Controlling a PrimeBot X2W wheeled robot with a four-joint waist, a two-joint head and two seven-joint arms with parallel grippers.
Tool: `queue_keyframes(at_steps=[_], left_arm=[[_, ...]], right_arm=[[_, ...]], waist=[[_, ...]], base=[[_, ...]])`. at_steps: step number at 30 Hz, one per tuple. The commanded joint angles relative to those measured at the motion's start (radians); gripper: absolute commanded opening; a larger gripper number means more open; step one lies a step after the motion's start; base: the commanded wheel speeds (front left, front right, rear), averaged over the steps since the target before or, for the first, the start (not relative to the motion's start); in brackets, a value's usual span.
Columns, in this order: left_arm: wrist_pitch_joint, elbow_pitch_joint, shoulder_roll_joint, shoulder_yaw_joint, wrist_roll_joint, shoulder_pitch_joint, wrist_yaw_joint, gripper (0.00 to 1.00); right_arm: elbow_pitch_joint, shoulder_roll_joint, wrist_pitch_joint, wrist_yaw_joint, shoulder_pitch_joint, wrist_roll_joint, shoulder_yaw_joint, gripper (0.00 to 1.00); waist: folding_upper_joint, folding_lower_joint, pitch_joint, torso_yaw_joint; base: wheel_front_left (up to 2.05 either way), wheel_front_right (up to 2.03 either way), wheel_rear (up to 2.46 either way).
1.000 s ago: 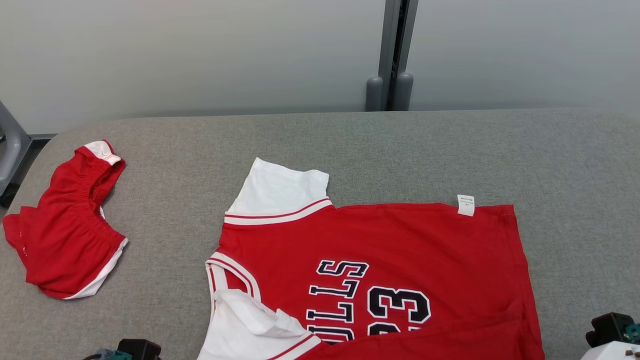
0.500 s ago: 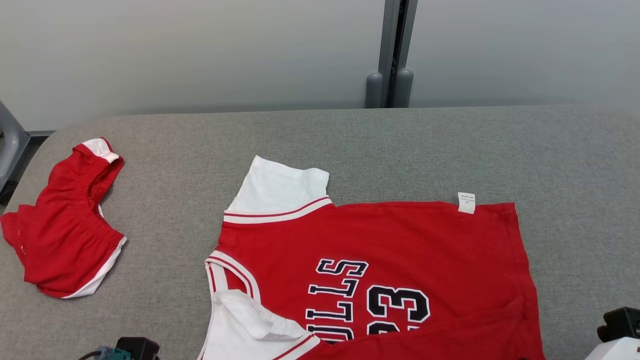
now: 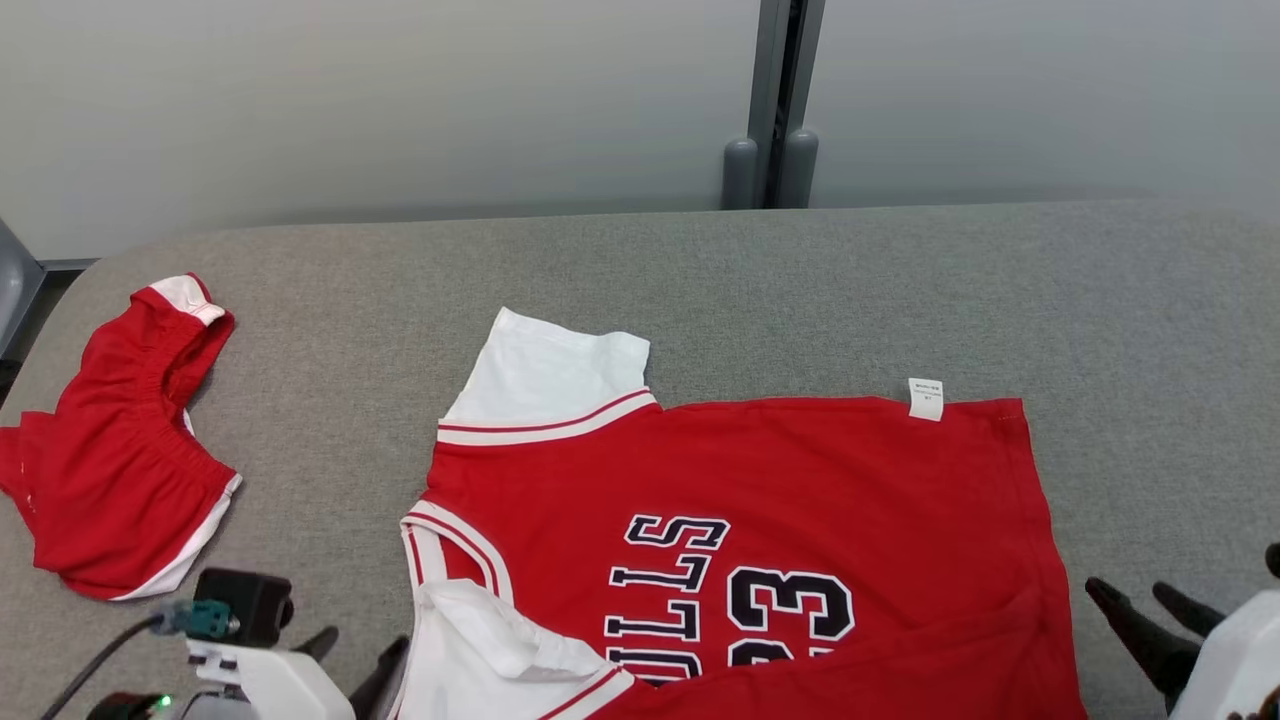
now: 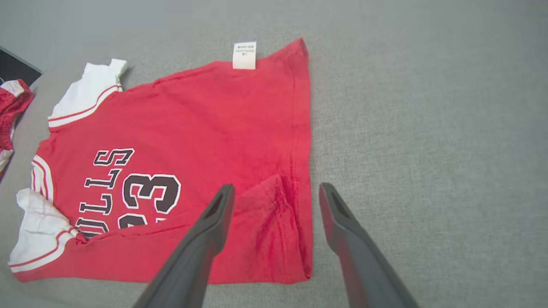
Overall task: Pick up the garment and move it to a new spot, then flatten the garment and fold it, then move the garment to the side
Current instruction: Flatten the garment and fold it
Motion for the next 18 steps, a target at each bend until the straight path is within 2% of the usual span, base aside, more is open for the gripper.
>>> queue_keyframes(at_steps=[1, 4, 8, 10, 11, 18], left_arm=[[-0.010, 0.011, -0.001, 0.014, 0.022, -0.044, -0.015, 1.00], [-0.025, 0.038, -0.013, 0.031, 0.043, -0.105, -0.046, 1.00], [-0.013, 0.094, -0.044, 0.046, 0.050, -0.198, -0.124, 1.00], [0.008, 0.131, -0.050, 0.045, 0.065, -0.255, -0.158, 1.00], [0.008, 0.131, -0.050, 0.045, 0.065, -0.255, -0.158, 1.00], [0.108, 0.286, -0.106, 0.063, 0.073, -0.484, -0.269, 1.00]], right_arm=[[-0.005, 0.001, -0.033, 0.001, -0.038, -0.020, 0.000, 1.00], [0.014, 0.005, -0.087, 0.001, -0.098, -0.044, 0.013, 1.00], [0.067, -0.013, -0.142, 0.000, -0.188, -0.071, 0.048, 1.00], [0.103, -0.017, -0.162, 0.000, -0.236, -0.069, 0.064, 1.00], [0.103, -0.017, -0.162, 0.000, -0.236, -0.069, 0.064, 1.00], [0.251, -0.043, -0.222, 0.001, -0.440, -0.063, 0.115, 1.00]], waist=[[-0.0001, 0.0000, 0.011, -0.007], [-0.0001, 0.0000, 0.035, -0.015], [-0.0001, 0.0000, 0.078, -0.032], [-0.0001, 0.0000, 0.102, -0.041], [-0.0001, 0.0000, 0.102, -0.041], [-0.0001, 0.0000, 0.210, -0.066]], base=[[0.00, 0.00, 0.00], [0.00, 0.00, 0.00], [0.00, 0.00, 0.00], [0.00, 0.00, 0.00], [0.00, 0.00, 0.00], [0.00, 0.00, 0.00]])
